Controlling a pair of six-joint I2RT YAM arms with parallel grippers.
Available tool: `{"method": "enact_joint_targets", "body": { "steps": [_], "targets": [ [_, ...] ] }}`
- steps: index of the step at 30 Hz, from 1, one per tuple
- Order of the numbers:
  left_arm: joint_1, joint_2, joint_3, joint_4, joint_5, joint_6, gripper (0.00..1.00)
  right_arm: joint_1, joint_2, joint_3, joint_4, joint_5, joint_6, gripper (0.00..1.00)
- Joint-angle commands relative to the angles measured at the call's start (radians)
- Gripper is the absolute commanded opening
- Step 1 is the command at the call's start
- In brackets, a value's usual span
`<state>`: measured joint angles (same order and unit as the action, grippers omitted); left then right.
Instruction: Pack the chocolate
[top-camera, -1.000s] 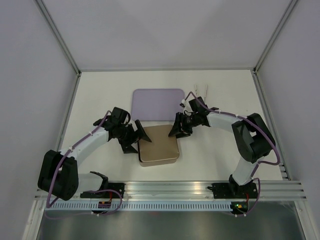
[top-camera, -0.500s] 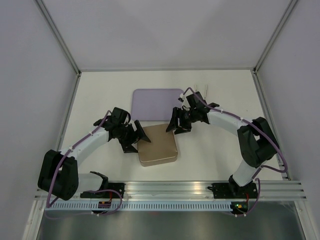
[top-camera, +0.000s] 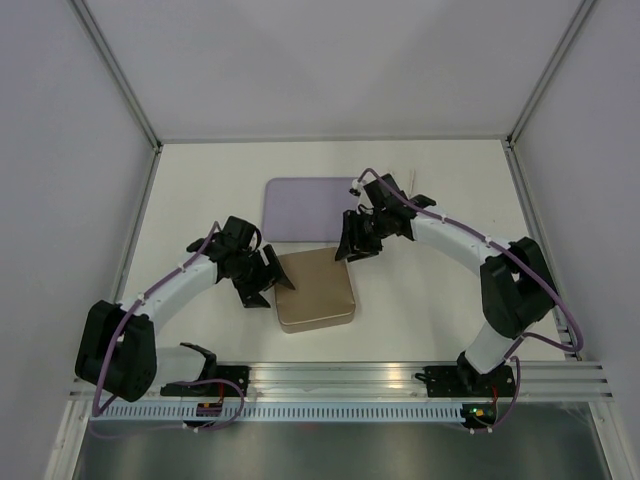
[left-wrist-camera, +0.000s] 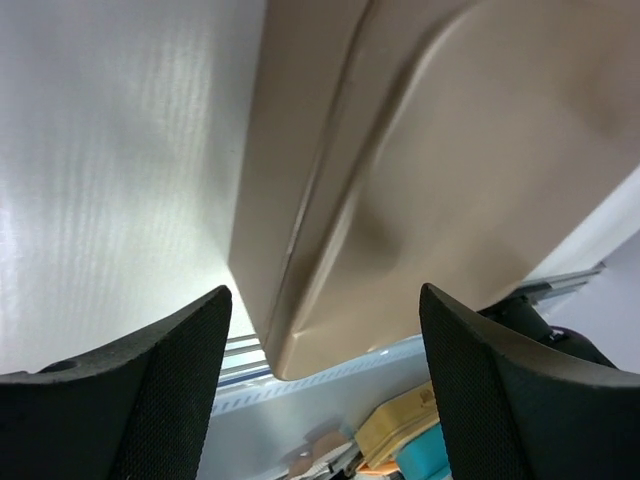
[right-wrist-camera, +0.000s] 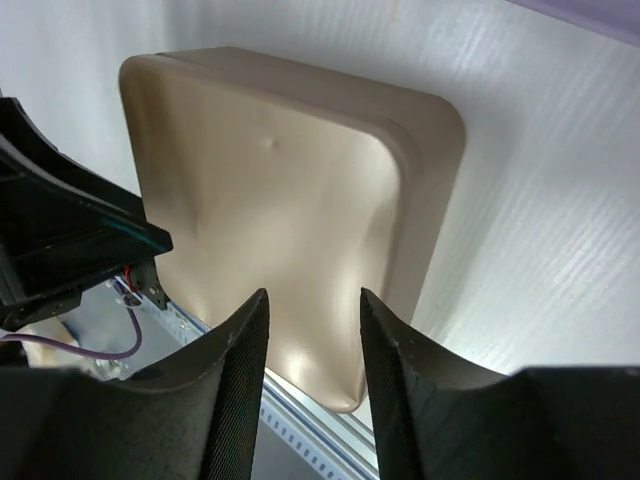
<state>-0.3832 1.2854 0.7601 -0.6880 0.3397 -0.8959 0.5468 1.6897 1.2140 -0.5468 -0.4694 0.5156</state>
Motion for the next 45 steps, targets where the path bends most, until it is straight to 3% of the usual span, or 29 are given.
{"method": "enact_joint_targets", "body": {
  "steps": [1, 6, 12, 16, 22, 24, 28, 30, 31, 33, 34, 36, 37, 40, 45],
  "targets": [
    [-0.005, -0.037, 0.044, -0.054, -0.093, -0.008, 0.79, 0.07, 0.004, 0.062, -0.018, 0.038, -0.028, 0.46],
    [-0.005, -0.005, 0.035, -0.056, -0.111, -0.012, 0.67, 0.091, 0.037, 0.004, 0.037, 0.066, 0.03, 0.32],
    [-0.003, 0.077, 0.038, -0.064, -0.162, -0.012, 0.41, 0.091, 0.12, -0.094, 0.042, 0.158, 0.035, 0.22],
    [-0.003, 0.127, 0.054, -0.09, -0.174, -0.028, 0.26, 0.091, 0.113, -0.102, 0.059, 0.166, 0.031, 0.22],
    [-0.002, 0.187, 0.224, -0.145, -0.225, 0.063, 0.26, 0.091, 0.099, 0.042, -0.028, 0.17, -0.009, 0.23],
    [-0.003, 0.209, 0.321, -0.194, -0.246, 0.083, 0.28, 0.091, 0.073, 0.096, -0.065, 0.178, -0.025, 0.24],
    [-0.002, 0.232, 0.462, -0.26, -0.268, 0.12, 0.48, 0.088, 0.002, 0.203, -0.11, 0.262, 0.041, 0.3],
    [-0.002, 0.235, 0.562, -0.316, -0.272, 0.132, 0.66, 0.084, -0.073, 0.209, -0.099, 0.34, 0.092, 0.38],
    [-0.002, 0.232, 0.594, -0.33, -0.271, 0.147, 0.73, 0.075, -0.097, 0.211, -0.102, 0.371, 0.11, 0.5],
    [-0.002, 0.21, 0.687, -0.378, -0.26, 0.155, 0.89, 0.059, -0.168, 0.208, -0.123, 0.405, 0.136, 0.55],
    [-0.002, 0.203, 0.715, -0.396, -0.255, 0.158, 0.99, 0.038, -0.188, 0.205, -0.14, 0.437, 0.168, 0.63],
    [-0.003, 0.169, 0.774, -0.427, -0.223, 0.153, 1.0, 0.018, -0.245, 0.196, -0.188, 0.451, 0.17, 0.74],
    [-0.003, 0.154, 0.775, -0.445, -0.214, 0.134, 1.0, 0.004, -0.261, 0.177, -0.209, 0.463, 0.156, 0.98],
    [-0.002, 0.074, 0.719, -0.443, -0.188, 0.095, 0.99, -0.002, -0.317, 0.089, -0.272, 0.448, 0.118, 0.98],
    [-0.003, -0.032, 0.596, -0.444, -0.199, 0.071, 0.99, -0.001, -0.438, -0.144, -0.156, 0.243, -0.051, 0.98]
  ]
}}
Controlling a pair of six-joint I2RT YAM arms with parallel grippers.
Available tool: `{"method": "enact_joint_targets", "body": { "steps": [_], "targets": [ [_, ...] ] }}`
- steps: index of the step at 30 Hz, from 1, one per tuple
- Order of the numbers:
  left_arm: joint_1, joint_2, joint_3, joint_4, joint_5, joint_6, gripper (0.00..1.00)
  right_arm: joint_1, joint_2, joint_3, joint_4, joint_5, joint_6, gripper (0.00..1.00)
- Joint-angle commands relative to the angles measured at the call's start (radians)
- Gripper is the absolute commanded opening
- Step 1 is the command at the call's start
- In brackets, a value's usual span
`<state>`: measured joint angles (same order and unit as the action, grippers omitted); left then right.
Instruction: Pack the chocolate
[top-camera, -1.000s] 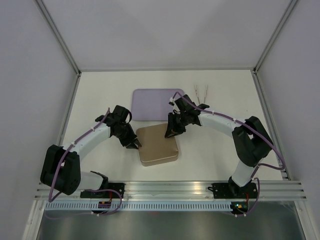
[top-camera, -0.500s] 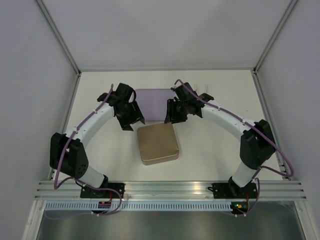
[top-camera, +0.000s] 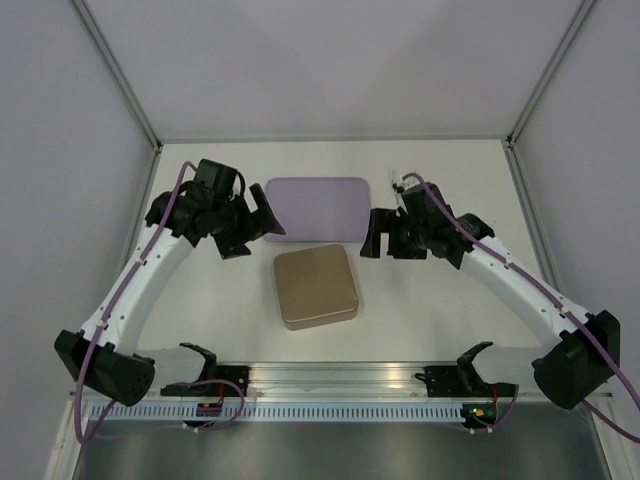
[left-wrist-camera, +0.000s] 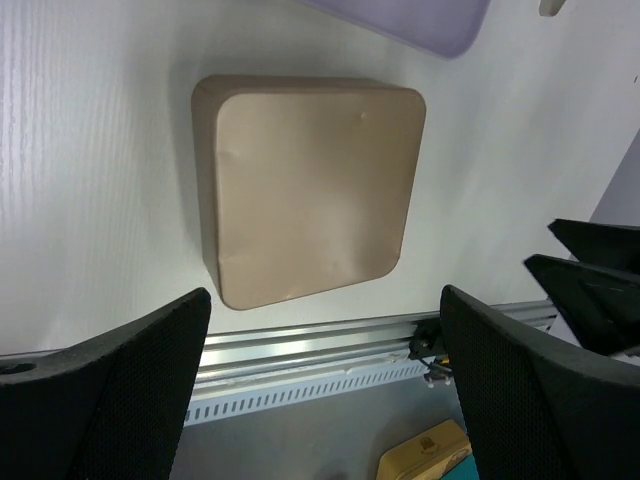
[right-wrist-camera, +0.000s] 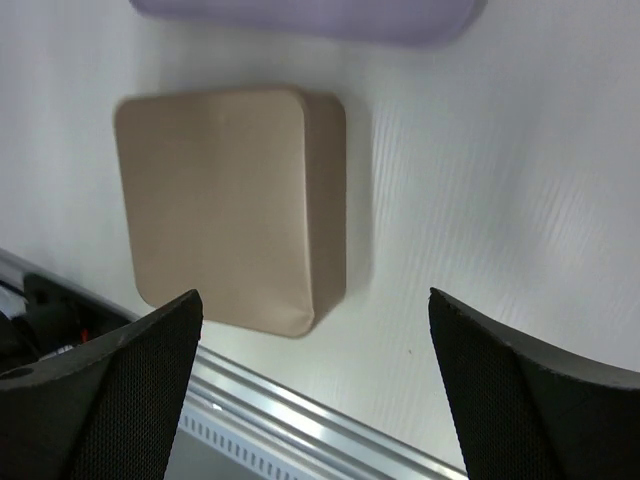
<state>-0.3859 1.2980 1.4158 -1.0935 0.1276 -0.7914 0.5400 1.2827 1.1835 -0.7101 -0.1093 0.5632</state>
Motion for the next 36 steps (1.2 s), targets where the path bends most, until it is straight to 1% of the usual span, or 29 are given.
{"method": "enact_joint_targets", "body": {
  "steps": [1, 3, 6, 7, 8, 11, 14, 19, 22, 27, 30, 31, 33, 34, 35, 36],
  "targets": [
    [-0.001, -0.078, -0.073, -0.039, 0.015, -0.043, 1.0, 0.008, -0.042, -0.177, 0.026, -0.141, -0.098, 0.98],
    [0.001, -0.12, -0.113, -0.04, 0.015, -0.055, 1.0, 0.008, -0.068, -0.235, 0.104, -0.209, -0.092, 0.98],
    [0.001, -0.199, -0.161, -0.048, 0.012, -0.081, 1.0, 0.015, -0.069, -0.304, 0.201, -0.237, -0.079, 0.98],
    [-0.001, -0.219, -0.172, -0.052, 0.01, -0.095, 1.0, 0.024, -0.063, -0.321, 0.224, -0.24, -0.065, 0.98],
    [-0.001, -0.248, -0.19, -0.061, 0.009, -0.1, 1.0, 0.032, -0.05, -0.331, 0.283, -0.257, -0.056, 0.98],
    [-0.001, -0.282, -0.215, -0.103, 0.007, -0.114, 1.0, 0.067, 0.009, -0.343, 0.355, -0.267, -0.026, 0.98],
    [-0.001, -0.295, -0.216, -0.146, -0.011, -0.117, 1.0, 0.098, 0.078, -0.343, 0.412, -0.276, -0.003, 0.98],
    [0.001, -0.298, -0.203, -0.195, -0.055, -0.103, 1.0, 0.182, 0.168, -0.312, 0.442, -0.265, 0.01, 0.98],
    [0.001, -0.287, -0.201, -0.204, -0.045, -0.094, 1.0, 0.23, 0.17, -0.318, 0.46, -0.254, 0.044, 0.98],
    [-0.001, -0.289, -0.193, -0.216, -0.063, -0.091, 1.0, 0.313, 0.124, -0.367, 0.52, -0.219, 0.156, 0.98],
    [0.001, -0.292, -0.193, -0.224, -0.069, -0.086, 0.99, 0.345, 0.086, -0.375, 0.492, -0.146, 0.178, 0.98],
    [0.001, -0.292, -0.193, -0.229, -0.069, -0.083, 1.0, 0.345, 0.075, -0.374, 0.447, -0.112, 0.185, 0.98],
    [-0.001, -0.292, -0.19, -0.247, -0.071, -0.08, 1.0, 0.345, 0.028, -0.351, 0.379, 0.02, 0.207, 0.98],
    [-0.001, -0.292, -0.178, -0.255, -0.075, -0.08, 1.0, 0.345, 0.008, -0.335, 0.3, 0.07, 0.214, 0.98],
    [-0.001, -0.296, -0.169, -0.267, -0.08, -0.08, 1.0, 0.344, -0.012, -0.322, 0.264, 0.103, 0.221, 0.98],
    [-0.001, -0.301, -0.158, -0.269, -0.085, -0.08, 1.0, 0.344, -0.051, -0.285, 0.224, 0.22, 0.242, 0.98]
  ]
}}
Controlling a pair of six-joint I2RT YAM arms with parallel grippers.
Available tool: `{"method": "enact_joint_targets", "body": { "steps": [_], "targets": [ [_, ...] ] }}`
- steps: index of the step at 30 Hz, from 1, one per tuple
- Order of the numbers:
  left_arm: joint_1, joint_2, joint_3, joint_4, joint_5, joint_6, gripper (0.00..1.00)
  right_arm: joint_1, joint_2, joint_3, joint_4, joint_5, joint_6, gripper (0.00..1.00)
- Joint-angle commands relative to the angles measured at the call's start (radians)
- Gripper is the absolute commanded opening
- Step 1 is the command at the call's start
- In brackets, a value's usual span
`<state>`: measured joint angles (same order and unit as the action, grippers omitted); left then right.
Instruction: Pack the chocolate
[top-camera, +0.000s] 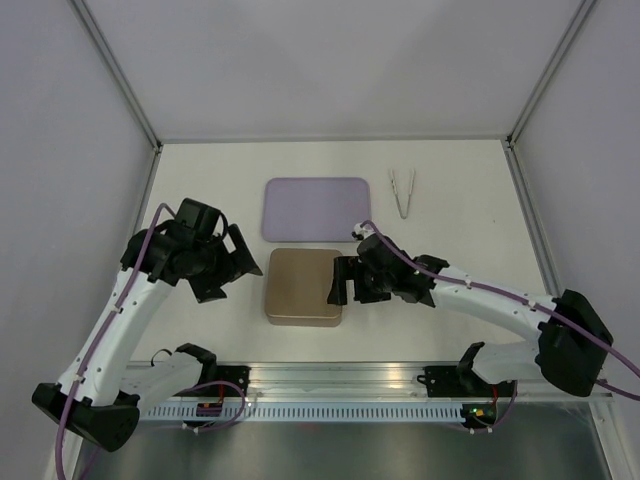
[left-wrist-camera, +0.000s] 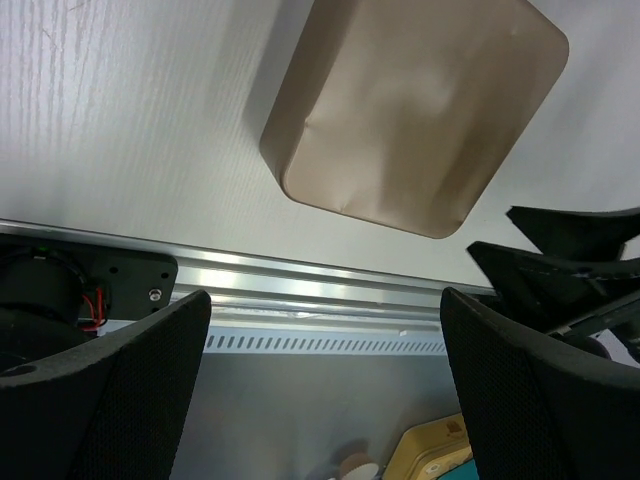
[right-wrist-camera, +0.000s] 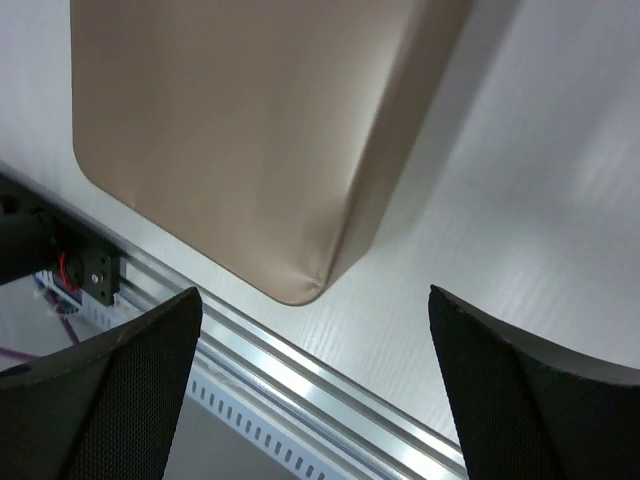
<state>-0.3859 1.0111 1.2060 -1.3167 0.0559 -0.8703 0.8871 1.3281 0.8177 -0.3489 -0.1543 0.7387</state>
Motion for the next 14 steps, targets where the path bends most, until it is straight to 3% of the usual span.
{"method": "enact_joint_targets", "body": {
  "steps": [1, 9, 14],
  "targets": [
    [0.001, -0.019, 0.081, -0.052, -0.031, -0.002, 1.0, -0.005, -0.115, 0.104, -0.203, 0.303, 0.067, 0.98],
    [-0.001, -0.052, 0.22, -0.056, -0.146, 0.005, 1.0, -0.004, -0.242, 0.374, -0.337, 0.582, -0.077, 0.98],
    [0.001, -0.088, 0.247, 0.002, -0.232, 0.007, 1.0, -0.005, -0.286, 0.423, -0.323, 0.723, -0.095, 0.98]
  ]
}}
